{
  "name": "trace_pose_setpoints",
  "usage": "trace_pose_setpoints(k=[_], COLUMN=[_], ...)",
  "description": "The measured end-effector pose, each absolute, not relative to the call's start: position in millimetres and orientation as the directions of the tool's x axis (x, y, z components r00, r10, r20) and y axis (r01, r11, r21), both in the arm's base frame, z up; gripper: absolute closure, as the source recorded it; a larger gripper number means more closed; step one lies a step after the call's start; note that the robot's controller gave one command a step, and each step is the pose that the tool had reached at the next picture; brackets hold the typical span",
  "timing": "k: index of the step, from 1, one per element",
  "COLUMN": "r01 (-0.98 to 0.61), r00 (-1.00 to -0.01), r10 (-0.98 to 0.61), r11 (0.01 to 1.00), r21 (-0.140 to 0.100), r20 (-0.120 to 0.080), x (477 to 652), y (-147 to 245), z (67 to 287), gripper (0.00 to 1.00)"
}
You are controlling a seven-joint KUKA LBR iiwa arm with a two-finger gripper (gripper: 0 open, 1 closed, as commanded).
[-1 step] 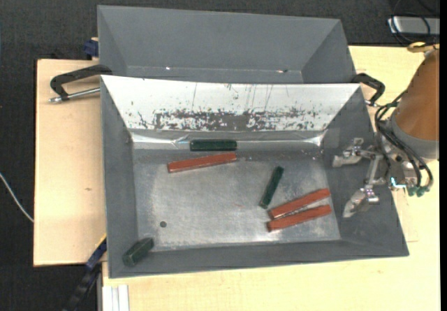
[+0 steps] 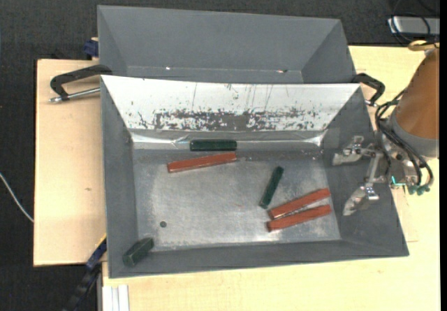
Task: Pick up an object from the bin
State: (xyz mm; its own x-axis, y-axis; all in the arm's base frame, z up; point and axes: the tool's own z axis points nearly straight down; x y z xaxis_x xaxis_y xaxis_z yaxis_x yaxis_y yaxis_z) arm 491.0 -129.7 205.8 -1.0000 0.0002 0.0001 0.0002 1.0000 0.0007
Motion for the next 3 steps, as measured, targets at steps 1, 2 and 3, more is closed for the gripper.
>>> trace_pose_setpoints(k=[1, 2, 3], r01=[0.011, 0.130, 0.130], r00=[-1.000, -0.991, -0.991], r10=[0.011, 0.130, 0.130], r11=[1.000, 0.991, 0.991], r21=[-0.001, 0.000, 0.000], r20=[-0.007, -0.001, 0.000], x=[496.1, 513.8, 513.8], y=[-122.8, -117.6, -117.5], z=[150.0, 74.8, 74.8], gripper=[0.00, 1.00, 1.00])
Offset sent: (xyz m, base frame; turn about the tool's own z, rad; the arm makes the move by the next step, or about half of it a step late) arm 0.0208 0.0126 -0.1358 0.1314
